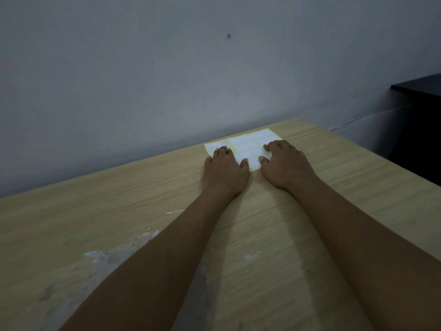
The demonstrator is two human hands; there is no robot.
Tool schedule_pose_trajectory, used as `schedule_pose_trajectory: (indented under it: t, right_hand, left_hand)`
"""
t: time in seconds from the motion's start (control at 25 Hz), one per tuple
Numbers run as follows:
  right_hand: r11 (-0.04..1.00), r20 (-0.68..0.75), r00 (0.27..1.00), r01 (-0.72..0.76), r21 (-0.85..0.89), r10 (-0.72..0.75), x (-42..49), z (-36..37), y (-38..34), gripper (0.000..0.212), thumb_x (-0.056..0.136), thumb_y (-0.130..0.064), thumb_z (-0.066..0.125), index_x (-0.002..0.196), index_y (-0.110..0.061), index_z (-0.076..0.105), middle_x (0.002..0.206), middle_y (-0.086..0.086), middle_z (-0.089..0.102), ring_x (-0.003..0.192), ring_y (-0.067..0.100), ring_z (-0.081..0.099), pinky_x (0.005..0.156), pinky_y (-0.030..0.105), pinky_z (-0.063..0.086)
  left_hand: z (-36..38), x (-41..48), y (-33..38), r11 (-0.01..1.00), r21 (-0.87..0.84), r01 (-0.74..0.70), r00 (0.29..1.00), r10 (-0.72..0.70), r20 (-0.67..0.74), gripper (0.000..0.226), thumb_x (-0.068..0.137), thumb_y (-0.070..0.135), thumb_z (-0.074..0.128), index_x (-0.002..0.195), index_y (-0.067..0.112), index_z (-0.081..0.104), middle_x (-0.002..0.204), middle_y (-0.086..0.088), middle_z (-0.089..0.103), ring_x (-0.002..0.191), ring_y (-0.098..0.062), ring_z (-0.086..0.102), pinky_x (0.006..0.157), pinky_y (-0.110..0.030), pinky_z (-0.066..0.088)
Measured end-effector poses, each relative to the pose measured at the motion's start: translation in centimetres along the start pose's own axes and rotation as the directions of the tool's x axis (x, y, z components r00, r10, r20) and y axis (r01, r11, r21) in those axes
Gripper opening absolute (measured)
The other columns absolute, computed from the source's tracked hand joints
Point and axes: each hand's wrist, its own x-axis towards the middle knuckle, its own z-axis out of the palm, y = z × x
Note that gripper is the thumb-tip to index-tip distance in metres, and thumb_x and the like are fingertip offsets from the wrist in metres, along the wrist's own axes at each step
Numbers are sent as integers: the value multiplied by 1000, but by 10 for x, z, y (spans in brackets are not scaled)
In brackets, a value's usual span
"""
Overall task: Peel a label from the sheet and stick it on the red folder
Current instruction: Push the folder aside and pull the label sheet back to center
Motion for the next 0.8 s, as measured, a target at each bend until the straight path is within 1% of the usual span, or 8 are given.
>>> schedule_pose_trajectory:
  t: [0.2, 0.44, 0.64, 0.8]
  right_hand:
    - [1000, -9, 1000, -10, -8, 10, 6, 2, 2, 54, 98, -45, 43, 147, -22, 43, 158, 5, 35, 147, 26, 31, 119, 44, 25]
    - [1000, -19, 1000, 3, -2, -3, 6, 1, 3, 52, 98, -44, 44, 145, -22, 45, 157, 4, 37, 146, 25, 34, 118, 42, 27]
    - [999, -41, 999, 33, 15, -33, 4, 0, 3, 50, 99, -40, 44, 146, -21, 46, 156, 4, 40, 145, 24, 35, 118, 42, 29]
    - [999, -67, 996, 52, -11, -53, 3, 2, 3, 50, 100, -37, 44, 146, -19, 46, 154, 6, 43, 143, 27, 36, 118, 42, 28]
  left_hand:
    - [1, 8, 1, 1000, -4, 0, 1000, 0, 3, 68, 99, 47, 28, 149, 2, 34, 159, -9, 32, 150, -22, 22, 121, -44, 19]
    - [0, 6, 2, 1000, -12, -3, 1000, 3, -1, 68, 99, 48, 27, 150, 3, 33, 160, -9, 31, 150, -22, 22, 122, -44, 17]
    - [0, 3, 2, 1000, -14, -18, 1000, 18, -1, 68, 100, 48, 26, 152, 3, 30, 161, -8, 28, 152, -21, 18, 123, -43, 14]
    - [-1, 2, 2, 1000, -11, -26, 1000, 26, -15, 67, 101, 48, 25, 151, 3, 32, 161, -9, 28, 152, -22, 19, 123, -44, 14]
